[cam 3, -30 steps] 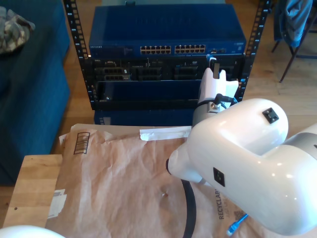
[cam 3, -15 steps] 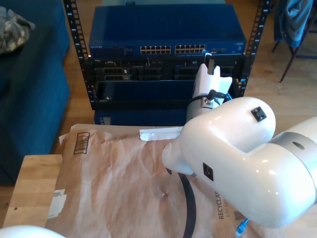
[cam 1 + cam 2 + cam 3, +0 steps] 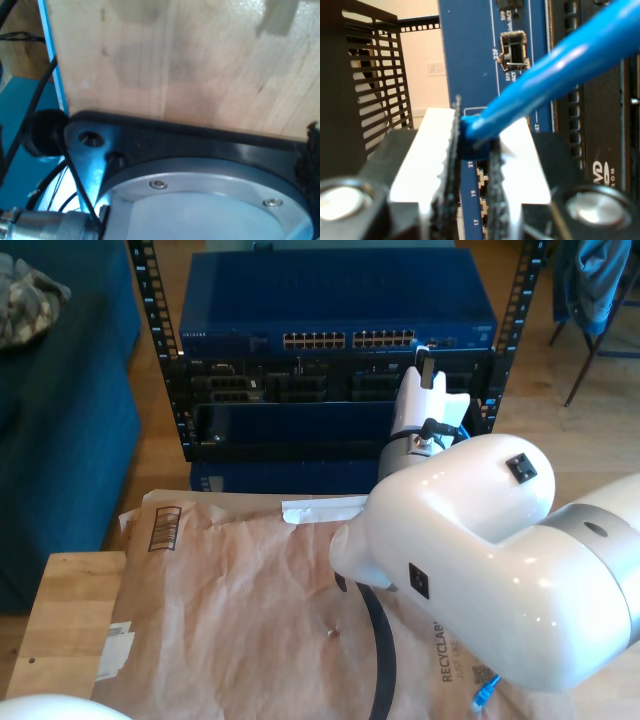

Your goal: Grab the cable and plug it in

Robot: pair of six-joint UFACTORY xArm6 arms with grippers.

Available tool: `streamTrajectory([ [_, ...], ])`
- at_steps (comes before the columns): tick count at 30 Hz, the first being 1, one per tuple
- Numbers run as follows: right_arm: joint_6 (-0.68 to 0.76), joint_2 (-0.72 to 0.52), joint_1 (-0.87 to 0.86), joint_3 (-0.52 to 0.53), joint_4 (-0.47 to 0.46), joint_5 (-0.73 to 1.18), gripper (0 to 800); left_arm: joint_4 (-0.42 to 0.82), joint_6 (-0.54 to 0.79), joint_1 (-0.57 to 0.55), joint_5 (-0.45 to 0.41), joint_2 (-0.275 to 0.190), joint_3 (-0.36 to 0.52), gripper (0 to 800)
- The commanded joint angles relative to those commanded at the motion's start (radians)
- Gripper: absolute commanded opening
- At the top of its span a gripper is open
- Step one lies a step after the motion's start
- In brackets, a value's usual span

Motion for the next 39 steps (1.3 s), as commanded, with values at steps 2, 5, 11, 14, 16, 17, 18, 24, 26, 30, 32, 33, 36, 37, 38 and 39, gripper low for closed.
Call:
streamTrajectory([
  [2, -0.017, 0.0, -0.005, 0.0, -0.002, 0.002, 1, 0.0, 0.0, 0.0, 0.0, 0.0, 0.0, 800],
  [5, -0.028, 0.0, -0.005, 0.002, -0.002, 0.002, 1, 0.0, 0.0, 0.0, 0.0, 0.0, 0.0, 800],
  [11, -0.046, -0.002, -0.006, 0.0, -0.005, 0.002, 1, 0.0, 0.0, 0.0, 0.0, 0.0, 0.0, 800],
  [14, -0.044, -0.005, -0.006, -0.002, -0.006, 0.003, 1, 0.0, 0.0, 0.0, 0.0, 0.0, 0.0, 800],
  [16, -0.043, -0.005, -0.006, -0.002, -0.006, 0.003, 1, 0.0, 0.0, 0.0, 0.0, 0.0, 0.0, 800],
  [17, -0.043, -0.003, -0.005, -0.002, -0.008, 0.005, 1, 0.0, 0.0, 0.0, 0.0, 0.0, 0.0, 800],
  [18, -0.043, -0.002, -0.005, -0.002, -0.014, 0.005, 1, 0.0, 0.0, 0.0, 0.0, 0.0, 0.0, 800],
  [24, -0.043, -0.002, -0.003, -0.006, -0.032, 0.006, 1, 0.0, 0.0, 0.0, 0.0, 0.0, 0.0, 800],
  [26, -0.043, -0.002, -0.003, -0.008, -0.032, 0.006, 1, 0.0, 0.0, 0.0, 0.0, 0.0, 0.0, 800],
  [30, -0.043, 0.0, -0.003, -0.014, -0.032, 0.012, 1, 0.0, 0.0, 0.0, 0.0, 0.0, 0.0, 800],
  [32, -0.043, 0.003, -0.005, -0.02, -0.032, 0.031, 1, 0.0, 0.0, 0.0, 0.0, 0.0, 0.0, 800],
  [33, -0.043, 0.005, -0.005, -0.023, -0.032, 0.032, 1, 0.0, 0.0, 0.0, 0.0, 0.0, 0.0, 800],
  [36, -0.043, 0.012, -0.005, -0.034, -0.032, 0.034, 1, 0.0, 0.0, 0.0, 0.0, 0.0, 0.0, 800],
  [37, -0.043, 0.017, -0.005, -0.038, -0.032, 0.035, 1, 0.0, 0.0, 0.0, 0.0, 0.0, 0.0, 800],
  [38, -0.043, 0.018, -0.005, -0.044, -0.032, 0.037, 1, 0.0, 0.0, 0.0, 0.0, 0.0, 0.0, 800],
  [39, -0.043, 0.023, -0.005, -0.049, -0.032, 0.037, 1, 0.0, 0.0, 0.0, 0.0, 0.0, 0.0, 800],
])
